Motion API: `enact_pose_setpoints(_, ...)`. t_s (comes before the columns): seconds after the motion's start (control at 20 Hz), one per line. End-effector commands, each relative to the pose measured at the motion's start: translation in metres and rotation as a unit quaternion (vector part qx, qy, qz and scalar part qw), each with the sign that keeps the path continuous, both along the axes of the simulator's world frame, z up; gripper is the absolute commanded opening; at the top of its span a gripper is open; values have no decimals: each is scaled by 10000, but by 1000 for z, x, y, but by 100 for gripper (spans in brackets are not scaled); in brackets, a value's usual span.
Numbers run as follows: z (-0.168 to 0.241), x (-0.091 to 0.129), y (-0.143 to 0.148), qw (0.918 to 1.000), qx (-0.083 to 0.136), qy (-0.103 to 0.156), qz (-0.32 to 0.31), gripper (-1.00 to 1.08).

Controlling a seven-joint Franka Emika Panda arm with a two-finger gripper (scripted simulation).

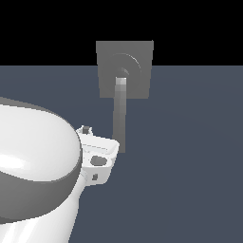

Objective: Turn on the faucet by rotating a designated handle.

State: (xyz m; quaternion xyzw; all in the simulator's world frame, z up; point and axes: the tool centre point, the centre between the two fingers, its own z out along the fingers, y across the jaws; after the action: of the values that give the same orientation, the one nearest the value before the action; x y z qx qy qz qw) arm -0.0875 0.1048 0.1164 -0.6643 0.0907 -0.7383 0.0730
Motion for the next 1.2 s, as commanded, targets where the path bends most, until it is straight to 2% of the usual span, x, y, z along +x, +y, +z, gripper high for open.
enact_pose_setpoints(0.0, -16, -5, -17, 9988, -412, 246, -124, -100)
enact_pose_setpoints(0.15, -28, -9, -30, 9962, -726, 436, -219, -100)
enact_pose_setpoints(0.35, -35, -13, -39, 9938, -919, 555, -276, -100)
enact_pose_setpoints(0.6, -35, -13, -39, 9939, -916, 553, -278, -100)
enact_pose_setpoints(1.15, -34, -16, -80, 9938, -919, 557, -277, -100)
